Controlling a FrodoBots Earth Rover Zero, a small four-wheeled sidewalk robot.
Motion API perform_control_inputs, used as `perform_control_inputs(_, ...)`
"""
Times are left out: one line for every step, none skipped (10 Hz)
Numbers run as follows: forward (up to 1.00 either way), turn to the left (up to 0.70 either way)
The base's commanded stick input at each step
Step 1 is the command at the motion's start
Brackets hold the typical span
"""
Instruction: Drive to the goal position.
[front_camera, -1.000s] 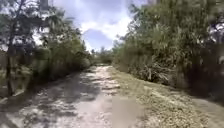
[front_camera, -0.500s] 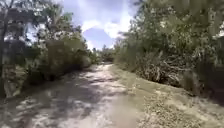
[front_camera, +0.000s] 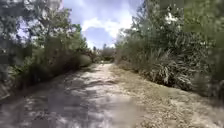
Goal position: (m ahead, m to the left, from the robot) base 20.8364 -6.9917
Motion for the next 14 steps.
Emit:
perform_control_inputs(0.85, 0.00)
perform_control_inputs(0.85, 0.00)
perform_control_inputs(0.85, 0.00)
perform_control_inputs(0.85, 0.00)
perform_control_inputs(0.85, 0.00)
perform_control_inputs(0.85, 0.00)
perform_control_inputs(0.85, 0.00)
perform_control_inputs(0.85, 0.00)
perform_control_inputs(0.85, 0.00)
perform_control_inputs(0.85, 0.00)
perform_control_inputs(0.85, 0.00)
perform_control_inputs(0.85, 0.00)
perform_control_inputs(0.85, 0.00)
perform_control_inputs(0.85, 0.00)
